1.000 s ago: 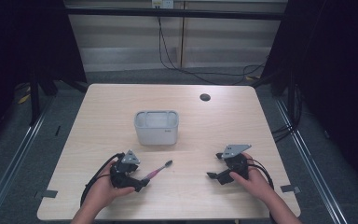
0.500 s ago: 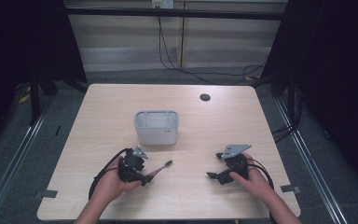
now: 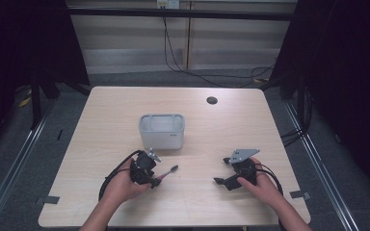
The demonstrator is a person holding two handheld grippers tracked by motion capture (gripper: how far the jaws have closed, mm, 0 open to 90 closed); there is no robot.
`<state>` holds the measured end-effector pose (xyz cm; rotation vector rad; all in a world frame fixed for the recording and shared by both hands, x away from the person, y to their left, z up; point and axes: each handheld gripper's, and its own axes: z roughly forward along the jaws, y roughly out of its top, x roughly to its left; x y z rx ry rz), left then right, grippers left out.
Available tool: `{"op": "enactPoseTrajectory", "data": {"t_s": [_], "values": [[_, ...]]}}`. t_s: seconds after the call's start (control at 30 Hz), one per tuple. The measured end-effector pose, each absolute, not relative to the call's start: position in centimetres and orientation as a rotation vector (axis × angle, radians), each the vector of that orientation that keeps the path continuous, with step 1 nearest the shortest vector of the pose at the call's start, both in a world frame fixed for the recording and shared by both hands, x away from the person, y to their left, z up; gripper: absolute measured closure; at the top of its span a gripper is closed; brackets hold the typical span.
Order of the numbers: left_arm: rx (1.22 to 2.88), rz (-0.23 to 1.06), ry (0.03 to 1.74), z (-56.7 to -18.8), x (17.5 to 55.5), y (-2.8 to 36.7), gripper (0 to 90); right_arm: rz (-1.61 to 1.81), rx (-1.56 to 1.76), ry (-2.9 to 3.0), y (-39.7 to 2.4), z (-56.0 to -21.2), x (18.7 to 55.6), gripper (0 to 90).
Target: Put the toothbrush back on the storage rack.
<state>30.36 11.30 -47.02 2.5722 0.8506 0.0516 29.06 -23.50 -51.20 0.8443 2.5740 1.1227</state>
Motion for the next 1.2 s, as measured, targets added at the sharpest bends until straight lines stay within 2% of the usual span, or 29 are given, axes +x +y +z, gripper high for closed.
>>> {"op": "enactPoseTrajectory", "data": {"t_s": [0.27,1.07,1.2], "values": [[2.596,0.028,0.855,-46.9,30.6,10.6,62.1,1.123,0.844,2.574,-23.5,-51.2,29.1,12.4],[2.649,0.018,0.863,-46.9,31.6,9.2,65.2,1.123,0.844,2.574,-23.5,-51.2,29.1,12.4],[2.685,0.053,0.853,-46.8,31.6,8.8,71.3,1.123,0.844,2.574,-23.5,-51.2,29.1,12.4]]}}
